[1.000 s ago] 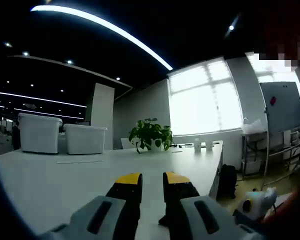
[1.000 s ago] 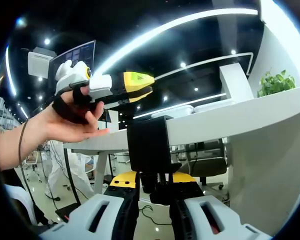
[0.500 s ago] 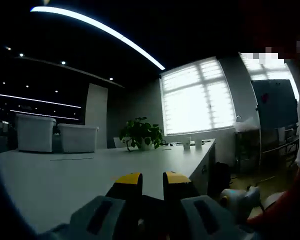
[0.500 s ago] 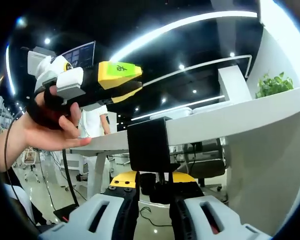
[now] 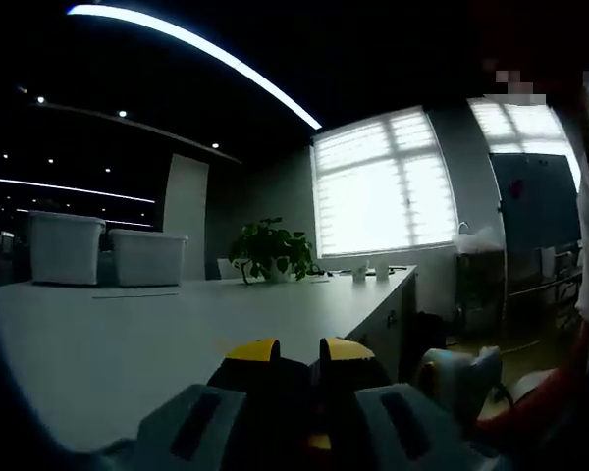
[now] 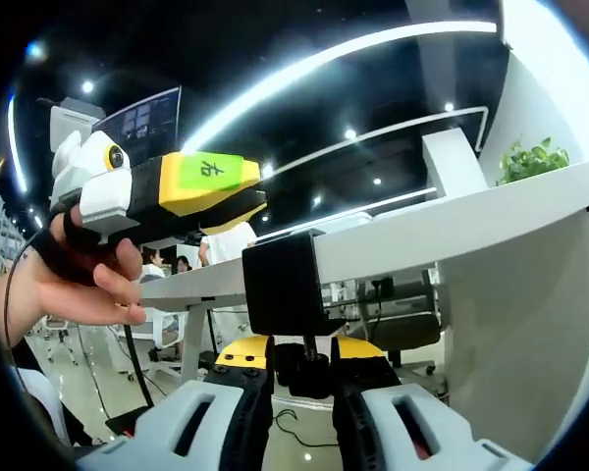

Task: Clamp the fixed fixture on the desktop, loosen the retaining clip, secure it to the edge of the desk, and tighten the retaining clip.

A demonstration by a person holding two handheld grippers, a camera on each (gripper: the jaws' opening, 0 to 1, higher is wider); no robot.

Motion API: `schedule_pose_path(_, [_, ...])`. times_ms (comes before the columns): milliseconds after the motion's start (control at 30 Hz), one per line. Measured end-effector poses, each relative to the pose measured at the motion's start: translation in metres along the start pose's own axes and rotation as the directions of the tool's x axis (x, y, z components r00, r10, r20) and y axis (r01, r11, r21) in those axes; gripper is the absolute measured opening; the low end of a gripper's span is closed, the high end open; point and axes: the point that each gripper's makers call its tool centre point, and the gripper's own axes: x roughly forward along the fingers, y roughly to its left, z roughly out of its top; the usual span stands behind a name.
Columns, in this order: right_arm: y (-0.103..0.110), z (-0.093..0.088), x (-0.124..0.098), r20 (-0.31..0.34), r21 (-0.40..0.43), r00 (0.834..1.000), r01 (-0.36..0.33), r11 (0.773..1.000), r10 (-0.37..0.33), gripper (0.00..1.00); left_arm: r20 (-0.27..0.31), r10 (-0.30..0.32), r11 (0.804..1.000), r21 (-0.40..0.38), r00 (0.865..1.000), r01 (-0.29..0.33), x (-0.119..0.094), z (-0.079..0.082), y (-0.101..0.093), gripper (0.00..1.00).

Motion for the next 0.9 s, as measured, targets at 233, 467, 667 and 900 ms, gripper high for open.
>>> schedule_pose_path(233, [0.001, -0.003, -0.001, -0.003, -0.004, 1.0, -0.003, 1.0, 0.003, 0.22, -0.004, -0.009, 1.0, 0.004, 1.0, 0.009, -0.004, -0.007, -0.006, 0.17])
schedule_pose_path(467, [0.001, -0.005, -0.002, -0.002, -0.015, 1.0, -0.001, 1.0, 0.001, 0.24, -0.012, -0.01, 1.0, -0.006, 1.0, 0.01, -0.008, -0.017, -0.009, 0.17])
schedule_pose_path(667, [0.0, -0.01, -0.003, -0.011, -0.013, 1.0, 0.002, 1.0, -0.002, 0.24, -0.019, -0.003, 1.0, -0.024, 1.0, 0.003, -0.008, -0.026, -0.009, 0.17])
schedule_pose_path(900, [-0.004, -0.017, -0.005, -0.019, -0.003, 1.0, 0.015, 1.0, -0.015, 0.24, -0.033, -0.009, 0.999, -0.039, 0.999, 0.008, -0.005, -0.034, -0.01, 0.17])
